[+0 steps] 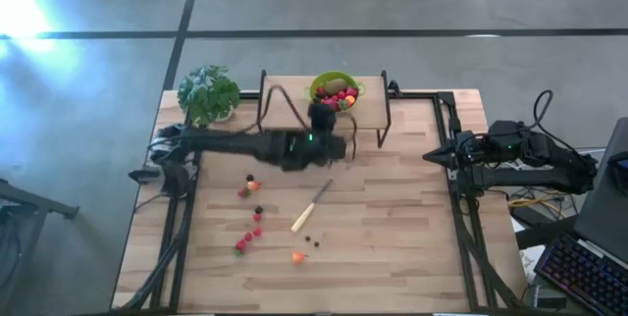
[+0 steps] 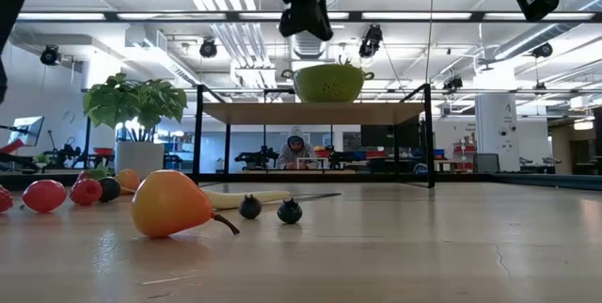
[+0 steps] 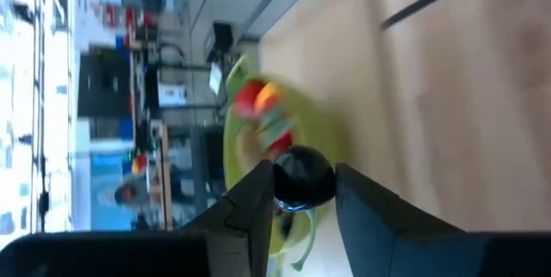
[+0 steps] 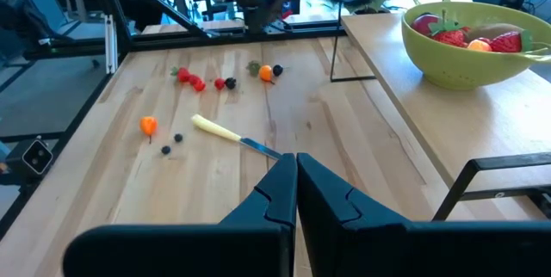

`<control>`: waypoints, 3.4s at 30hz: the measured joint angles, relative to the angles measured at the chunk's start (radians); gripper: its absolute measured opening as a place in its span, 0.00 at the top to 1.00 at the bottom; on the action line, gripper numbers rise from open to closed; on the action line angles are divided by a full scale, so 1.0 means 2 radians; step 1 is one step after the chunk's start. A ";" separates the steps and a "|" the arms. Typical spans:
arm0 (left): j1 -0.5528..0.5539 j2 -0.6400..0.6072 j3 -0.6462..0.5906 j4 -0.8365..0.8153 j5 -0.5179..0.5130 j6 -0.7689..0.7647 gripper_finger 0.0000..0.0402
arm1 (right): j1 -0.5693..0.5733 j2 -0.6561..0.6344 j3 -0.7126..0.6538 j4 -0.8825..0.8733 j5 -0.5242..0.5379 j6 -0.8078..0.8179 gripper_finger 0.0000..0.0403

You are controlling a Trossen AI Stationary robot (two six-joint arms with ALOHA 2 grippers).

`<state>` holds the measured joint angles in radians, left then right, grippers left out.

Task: Pick & Place Fruit
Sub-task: Put the black cherry into the strainer bowl, then put the blueberry into the strainer bowl

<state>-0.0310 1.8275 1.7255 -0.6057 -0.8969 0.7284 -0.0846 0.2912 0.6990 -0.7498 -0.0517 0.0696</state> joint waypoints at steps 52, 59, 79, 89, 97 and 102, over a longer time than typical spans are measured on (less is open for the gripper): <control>0.106 0.000 0.119 -0.127 0.191 -0.153 0.50 | 0.000 0.000 0.000 0.000 0.000 0.000 0.98; 0.031 -0.001 0.124 -0.179 0.317 -0.192 0.50 | 0.000 0.000 0.000 0.000 0.000 0.000 0.98; -0.167 0.003 -0.090 -0.082 0.348 -0.246 0.50 | 0.000 0.000 0.000 0.000 0.000 0.000 0.98; -0.182 0.003 -0.191 0.028 0.381 -0.266 0.53 | 0.000 0.000 0.000 0.000 0.000 0.000 0.98; -0.182 0.003 -0.241 0.097 0.409 -0.273 0.59 | 0.000 0.000 0.000 0.000 0.000 0.000 0.98; -0.182 0.009 -0.251 0.110 0.409 -0.273 0.60 | 0.000 0.000 0.000 0.000 0.000 0.000 0.98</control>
<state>-0.3950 1.8446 1.2228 -0.3852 -0.0792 0.1827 -0.0849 0.2913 0.6991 -0.7498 -0.0517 0.0696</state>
